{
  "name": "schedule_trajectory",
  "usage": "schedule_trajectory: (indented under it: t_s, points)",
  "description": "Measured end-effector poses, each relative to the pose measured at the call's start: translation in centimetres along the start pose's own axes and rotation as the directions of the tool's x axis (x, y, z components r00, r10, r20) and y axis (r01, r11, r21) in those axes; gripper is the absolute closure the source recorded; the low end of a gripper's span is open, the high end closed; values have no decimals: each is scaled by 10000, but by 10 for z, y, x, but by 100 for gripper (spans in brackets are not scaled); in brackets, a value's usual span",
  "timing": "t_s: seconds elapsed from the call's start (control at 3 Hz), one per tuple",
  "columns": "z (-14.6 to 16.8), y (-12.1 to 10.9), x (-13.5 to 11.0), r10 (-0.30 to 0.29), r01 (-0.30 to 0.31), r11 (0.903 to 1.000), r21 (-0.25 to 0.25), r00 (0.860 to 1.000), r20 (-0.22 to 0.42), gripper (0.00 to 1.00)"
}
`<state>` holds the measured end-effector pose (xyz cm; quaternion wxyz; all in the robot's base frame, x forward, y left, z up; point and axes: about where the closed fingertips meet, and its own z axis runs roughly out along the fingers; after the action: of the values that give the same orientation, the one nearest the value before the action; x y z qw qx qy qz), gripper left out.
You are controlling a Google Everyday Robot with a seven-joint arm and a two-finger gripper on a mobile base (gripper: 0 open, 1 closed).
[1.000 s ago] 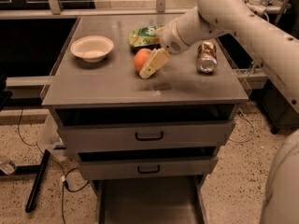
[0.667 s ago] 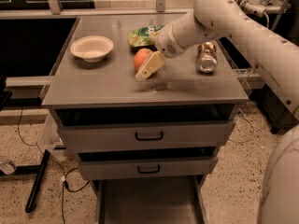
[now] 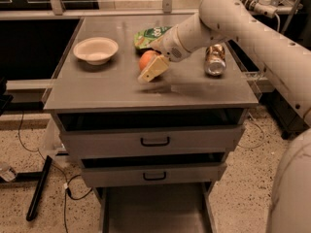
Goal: Place orange into bottom drawer
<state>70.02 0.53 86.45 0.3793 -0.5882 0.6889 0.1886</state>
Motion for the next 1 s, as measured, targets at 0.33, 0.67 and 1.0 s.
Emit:
schedule_trajectory:
  t_s: [0.33,0.67,1.0]
  points:
    - [0,0,0,0,0,10000,-1,10000,0,42]
    - [0,0,0,0,0,10000,-2,10000,0,65]
    - [0,0,0,1,-1,10000,-3,10000,0,88]
